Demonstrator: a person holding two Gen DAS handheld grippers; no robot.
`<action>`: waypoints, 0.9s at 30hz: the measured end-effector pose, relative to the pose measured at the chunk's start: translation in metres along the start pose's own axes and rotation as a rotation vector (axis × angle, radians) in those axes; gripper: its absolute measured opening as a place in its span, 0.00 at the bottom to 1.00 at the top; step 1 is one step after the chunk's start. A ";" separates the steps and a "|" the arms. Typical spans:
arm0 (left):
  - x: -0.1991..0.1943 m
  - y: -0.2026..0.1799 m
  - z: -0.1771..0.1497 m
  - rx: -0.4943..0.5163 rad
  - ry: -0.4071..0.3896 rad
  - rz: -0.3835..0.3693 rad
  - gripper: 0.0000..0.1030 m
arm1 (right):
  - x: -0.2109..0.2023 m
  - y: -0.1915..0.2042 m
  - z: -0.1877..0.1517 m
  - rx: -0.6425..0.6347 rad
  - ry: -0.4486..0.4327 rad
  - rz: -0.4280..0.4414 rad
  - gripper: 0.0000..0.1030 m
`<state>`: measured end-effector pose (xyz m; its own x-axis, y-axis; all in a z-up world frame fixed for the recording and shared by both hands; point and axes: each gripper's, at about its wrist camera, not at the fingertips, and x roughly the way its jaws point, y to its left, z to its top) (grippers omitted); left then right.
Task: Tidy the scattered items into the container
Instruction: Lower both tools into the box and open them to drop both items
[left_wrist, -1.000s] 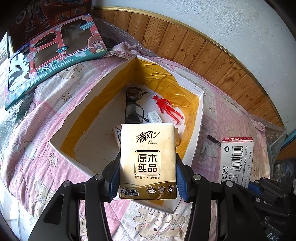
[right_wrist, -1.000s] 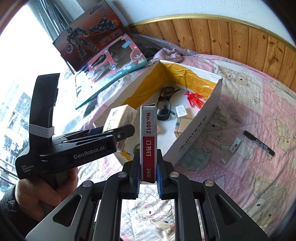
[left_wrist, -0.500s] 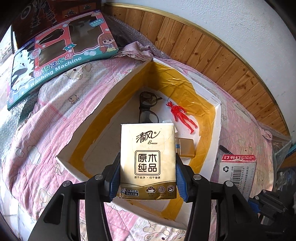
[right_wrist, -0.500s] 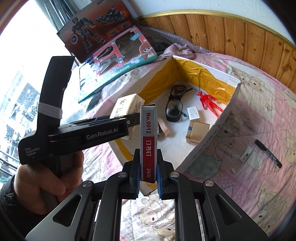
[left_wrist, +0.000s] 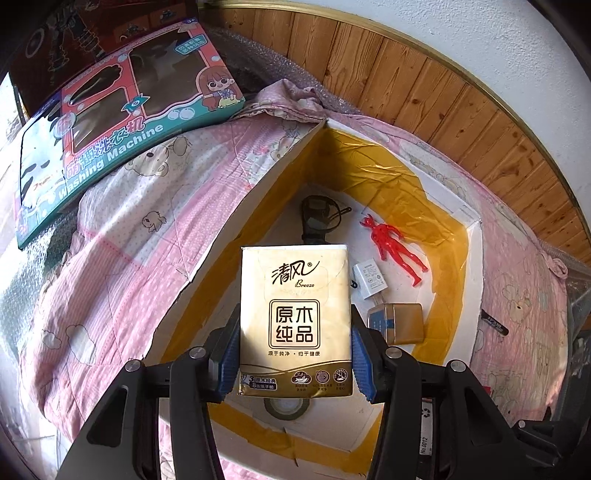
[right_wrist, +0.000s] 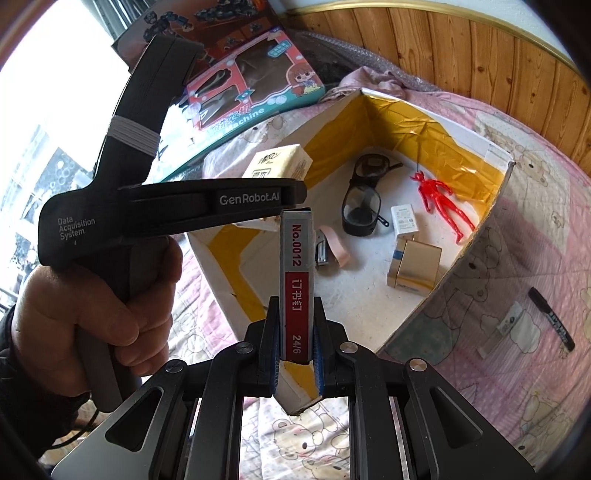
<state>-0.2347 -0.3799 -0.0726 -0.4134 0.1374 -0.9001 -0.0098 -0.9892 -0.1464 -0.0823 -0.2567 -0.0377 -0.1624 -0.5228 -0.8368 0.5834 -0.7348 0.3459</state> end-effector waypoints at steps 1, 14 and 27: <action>0.001 -0.002 0.002 0.007 -0.002 0.003 0.50 | 0.002 0.000 0.001 -0.004 0.004 -0.001 0.14; 0.024 -0.015 0.024 0.044 0.017 0.013 0.50 | 0.020 -0.004 0.008 -0.026 0.047 -0.004 0.14; 0.051 -0.003 0.031 0.007 0.058 -0.006 0.52 | 0.022 -0.024 0.008 0.054 0.050 0.036 0.29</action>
<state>-0.2841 -0.3718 -0.1053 -0.3596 0.1456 -0.9217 -0.0181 -0.9887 -0.1491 -0.1063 -0.2534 -0.0610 -0.1008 -0.5282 -0.8431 0.5441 -0.7387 0.3977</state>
